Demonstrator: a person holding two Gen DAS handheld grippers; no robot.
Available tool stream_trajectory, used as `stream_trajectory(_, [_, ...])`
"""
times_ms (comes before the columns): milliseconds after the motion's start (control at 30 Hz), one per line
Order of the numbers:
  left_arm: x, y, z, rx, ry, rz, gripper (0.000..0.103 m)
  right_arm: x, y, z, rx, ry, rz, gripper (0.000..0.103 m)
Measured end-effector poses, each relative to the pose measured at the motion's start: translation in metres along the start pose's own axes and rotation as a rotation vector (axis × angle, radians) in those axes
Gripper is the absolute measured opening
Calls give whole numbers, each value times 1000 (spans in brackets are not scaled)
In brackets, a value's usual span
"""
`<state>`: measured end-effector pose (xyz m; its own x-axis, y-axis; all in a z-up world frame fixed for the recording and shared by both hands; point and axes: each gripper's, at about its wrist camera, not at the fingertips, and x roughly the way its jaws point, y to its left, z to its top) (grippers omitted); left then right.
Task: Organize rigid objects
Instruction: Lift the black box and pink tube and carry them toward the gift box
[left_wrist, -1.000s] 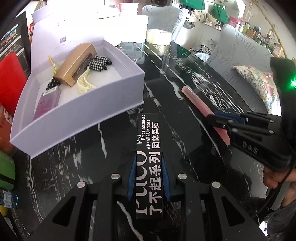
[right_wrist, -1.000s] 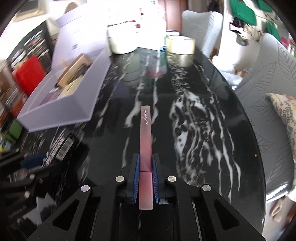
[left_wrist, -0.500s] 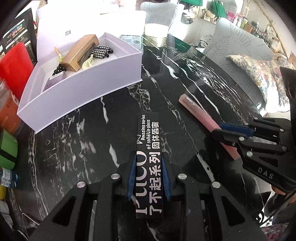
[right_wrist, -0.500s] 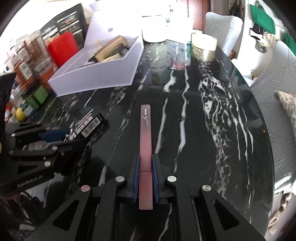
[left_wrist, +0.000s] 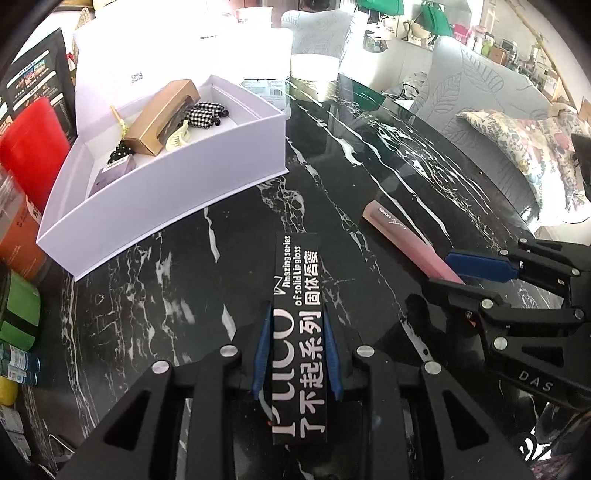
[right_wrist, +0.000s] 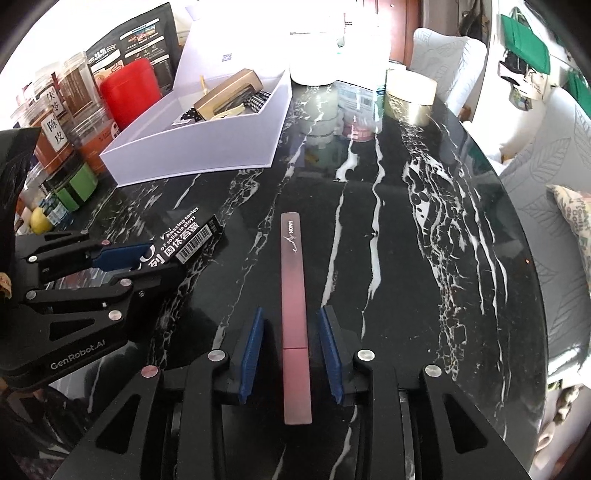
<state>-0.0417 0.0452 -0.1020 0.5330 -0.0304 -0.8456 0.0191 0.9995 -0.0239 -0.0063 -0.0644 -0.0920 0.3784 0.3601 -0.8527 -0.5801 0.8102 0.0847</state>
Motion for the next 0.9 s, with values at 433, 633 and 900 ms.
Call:
stream_trajectory(433, [-4,2,-7,-28,-37,0,26,0,3,-1,-48,-17,-2,13])
stream_trajectory(633, [-10,6,-13,-52,-19,-4,26,-4,9,-1,-54,-25,14,13])
stream_trajectory(900, [-24,15,-26,-94,-25,-27,26,-9,20,-5,-69,-27,56,13])
